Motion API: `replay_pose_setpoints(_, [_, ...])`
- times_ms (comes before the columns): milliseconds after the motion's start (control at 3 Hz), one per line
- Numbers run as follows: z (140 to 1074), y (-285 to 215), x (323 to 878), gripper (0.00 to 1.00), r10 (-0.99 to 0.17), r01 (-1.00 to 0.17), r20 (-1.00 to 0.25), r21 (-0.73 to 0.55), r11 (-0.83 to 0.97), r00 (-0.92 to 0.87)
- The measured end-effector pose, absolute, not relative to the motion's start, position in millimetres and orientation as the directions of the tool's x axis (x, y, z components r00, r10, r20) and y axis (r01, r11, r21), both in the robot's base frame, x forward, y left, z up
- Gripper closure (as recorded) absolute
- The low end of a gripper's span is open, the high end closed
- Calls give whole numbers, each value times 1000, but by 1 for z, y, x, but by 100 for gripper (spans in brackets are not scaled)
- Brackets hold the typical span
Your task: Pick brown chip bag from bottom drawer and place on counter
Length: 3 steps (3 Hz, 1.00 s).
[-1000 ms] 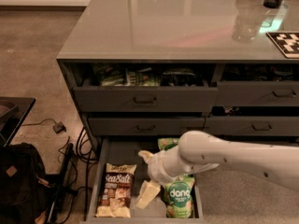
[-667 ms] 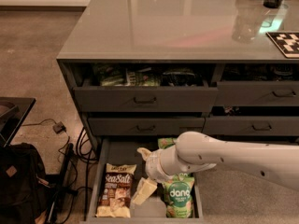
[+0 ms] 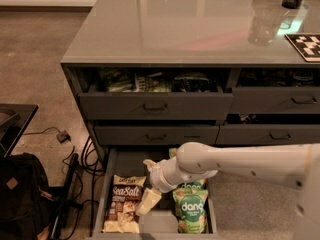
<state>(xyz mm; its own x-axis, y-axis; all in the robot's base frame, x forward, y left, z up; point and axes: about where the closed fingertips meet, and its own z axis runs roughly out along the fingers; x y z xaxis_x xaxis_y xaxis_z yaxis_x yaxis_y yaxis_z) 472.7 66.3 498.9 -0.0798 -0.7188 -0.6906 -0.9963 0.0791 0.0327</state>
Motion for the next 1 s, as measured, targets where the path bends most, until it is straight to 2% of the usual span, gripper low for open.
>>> replay_pose_setpoints(333, [448, 81, 511, 0, -748, -995, -656, 54, 83, -98])
replay_pose_setpoints(1000, [437, 85, 513, 0, -726, -994, -679, 78, 76, -109])
